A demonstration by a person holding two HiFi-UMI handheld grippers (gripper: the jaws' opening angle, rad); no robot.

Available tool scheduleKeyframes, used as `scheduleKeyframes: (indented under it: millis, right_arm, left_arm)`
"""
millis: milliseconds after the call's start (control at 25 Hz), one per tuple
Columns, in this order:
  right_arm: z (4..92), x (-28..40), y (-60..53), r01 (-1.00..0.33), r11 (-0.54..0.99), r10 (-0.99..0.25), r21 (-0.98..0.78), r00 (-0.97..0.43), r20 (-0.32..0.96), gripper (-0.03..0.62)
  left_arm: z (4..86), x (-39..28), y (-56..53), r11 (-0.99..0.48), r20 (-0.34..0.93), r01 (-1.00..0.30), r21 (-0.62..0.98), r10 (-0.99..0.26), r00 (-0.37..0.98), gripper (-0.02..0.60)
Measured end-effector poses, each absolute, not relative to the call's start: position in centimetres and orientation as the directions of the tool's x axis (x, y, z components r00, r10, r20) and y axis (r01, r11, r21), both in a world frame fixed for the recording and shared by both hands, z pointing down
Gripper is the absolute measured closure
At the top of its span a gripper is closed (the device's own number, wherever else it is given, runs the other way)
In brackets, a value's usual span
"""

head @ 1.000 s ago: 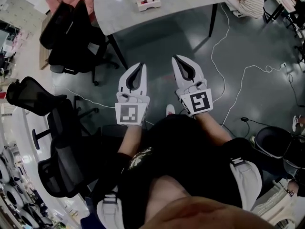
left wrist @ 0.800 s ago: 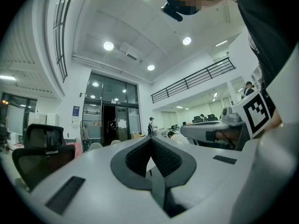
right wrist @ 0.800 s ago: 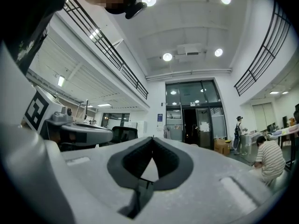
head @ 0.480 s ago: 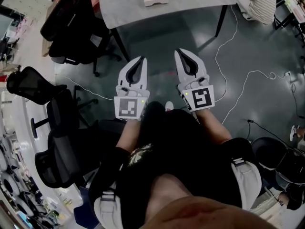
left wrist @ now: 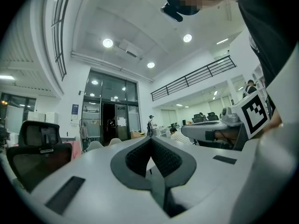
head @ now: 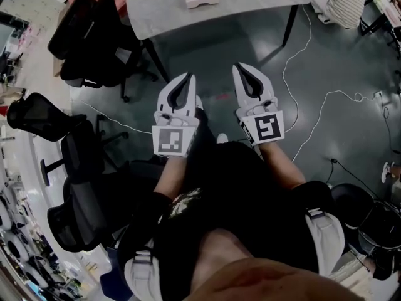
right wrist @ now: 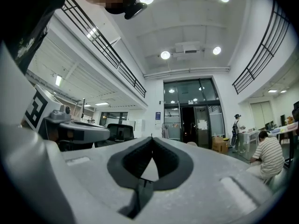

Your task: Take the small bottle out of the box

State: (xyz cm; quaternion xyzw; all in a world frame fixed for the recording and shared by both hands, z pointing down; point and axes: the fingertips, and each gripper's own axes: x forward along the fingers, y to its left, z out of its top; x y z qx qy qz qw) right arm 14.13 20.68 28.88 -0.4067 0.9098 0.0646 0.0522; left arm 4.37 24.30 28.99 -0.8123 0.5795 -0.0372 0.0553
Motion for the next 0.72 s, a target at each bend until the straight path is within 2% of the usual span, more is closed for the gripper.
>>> scheduleKeyframes:
  millis: [720]
  right_arm:
    - [30.0,9.1,10.9,-0.758,0.645,-0.748,0.096,-0.652,-0.126,0.599]
  left_arm:
    - [30.0,-1.5,14.5,-0.317,-0.027,-0.939,-0.13,-0.946,0.323,0.571]
